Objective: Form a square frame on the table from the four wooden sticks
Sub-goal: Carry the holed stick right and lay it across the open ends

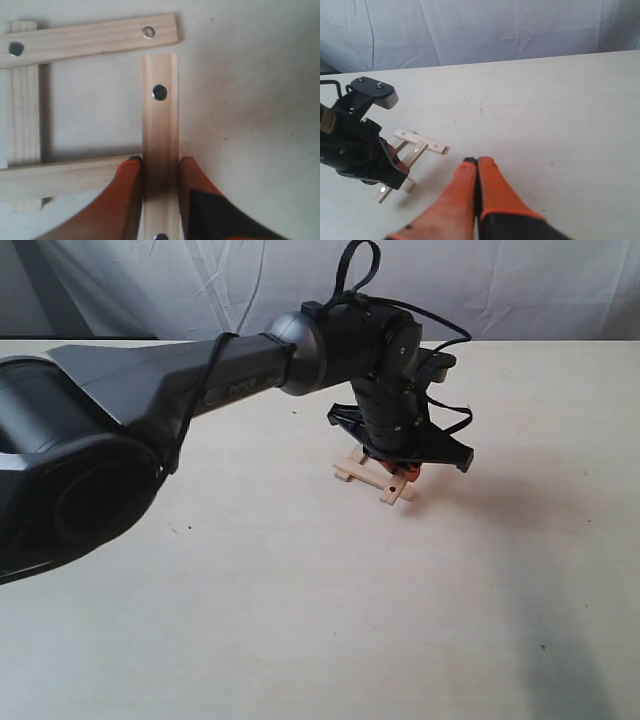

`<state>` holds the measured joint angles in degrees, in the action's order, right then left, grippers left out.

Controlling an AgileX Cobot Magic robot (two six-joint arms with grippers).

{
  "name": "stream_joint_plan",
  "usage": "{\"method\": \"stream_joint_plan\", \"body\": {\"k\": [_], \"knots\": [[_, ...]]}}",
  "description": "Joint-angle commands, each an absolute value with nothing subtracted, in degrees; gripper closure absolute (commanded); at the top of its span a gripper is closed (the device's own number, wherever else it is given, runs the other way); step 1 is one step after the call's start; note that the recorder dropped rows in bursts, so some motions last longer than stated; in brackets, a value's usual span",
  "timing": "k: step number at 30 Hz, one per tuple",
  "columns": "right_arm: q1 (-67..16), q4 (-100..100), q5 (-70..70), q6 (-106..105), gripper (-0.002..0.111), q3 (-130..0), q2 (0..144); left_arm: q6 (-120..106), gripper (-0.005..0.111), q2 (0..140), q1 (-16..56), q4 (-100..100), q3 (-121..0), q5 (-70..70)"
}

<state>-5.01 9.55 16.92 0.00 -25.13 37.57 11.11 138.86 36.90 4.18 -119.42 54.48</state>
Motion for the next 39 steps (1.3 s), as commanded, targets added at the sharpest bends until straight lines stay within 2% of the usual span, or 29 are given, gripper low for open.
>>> {"method": "stream_joint_plan", "body": {"k": [1, 27, 34, 39], "knots": [[-4.7, 9.5, 16.1, 0.0, 0.109, -24.9, 37.5, 10.3, 0.107, 139.5, 37.3, 4.2, -120.0, 52.2], [-4.7, 9.5, 15.4, 0.0, 0.109, -24.2, 37.5, 10.0, 0.106, 141.6, 37.2, 3.4, -120.0, 47.5], [-4.7, 9.5, 15.4, 0.0, 0.109, -24.2, 37.5, 9.9, 0.081, 141.6, 37.2, 3.4, -120.0, 48.8], [-4.7, 9.4, 15.3, 0.0, 0.109, -24.2, 37.5, 7.6, 0.070, 141.6, 37.2, 3.3, -120.0, 50.5]]}}
